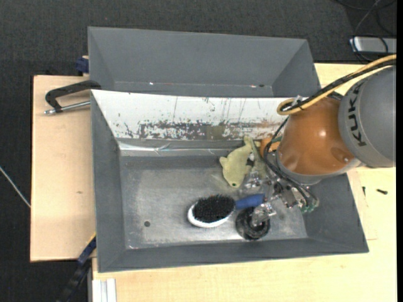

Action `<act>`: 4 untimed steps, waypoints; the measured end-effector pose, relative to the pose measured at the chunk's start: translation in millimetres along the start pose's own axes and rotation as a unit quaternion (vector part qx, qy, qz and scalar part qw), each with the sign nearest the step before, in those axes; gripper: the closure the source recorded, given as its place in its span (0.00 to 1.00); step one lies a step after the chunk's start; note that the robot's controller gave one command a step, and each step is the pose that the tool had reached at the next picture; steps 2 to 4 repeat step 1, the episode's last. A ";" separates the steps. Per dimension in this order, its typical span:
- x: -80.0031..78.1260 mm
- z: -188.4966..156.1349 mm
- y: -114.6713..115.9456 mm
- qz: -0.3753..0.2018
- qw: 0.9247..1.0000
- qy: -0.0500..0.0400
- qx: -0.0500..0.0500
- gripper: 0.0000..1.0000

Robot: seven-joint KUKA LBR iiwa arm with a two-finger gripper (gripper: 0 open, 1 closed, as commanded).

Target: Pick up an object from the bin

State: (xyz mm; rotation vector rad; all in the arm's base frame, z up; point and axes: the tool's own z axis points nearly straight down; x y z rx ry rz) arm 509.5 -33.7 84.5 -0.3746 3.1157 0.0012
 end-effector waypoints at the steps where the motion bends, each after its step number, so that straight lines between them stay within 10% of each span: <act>1: -6.4 -169.8 4.1 -0.039 0.999 -0.004 0.002 1.00; 4: -6.4 -169.8 4.1 -0.039 0.999 -0.004 0.002 1.00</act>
Offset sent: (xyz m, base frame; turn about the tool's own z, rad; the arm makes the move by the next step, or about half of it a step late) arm 0.0023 0.0044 0.1650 -0.0776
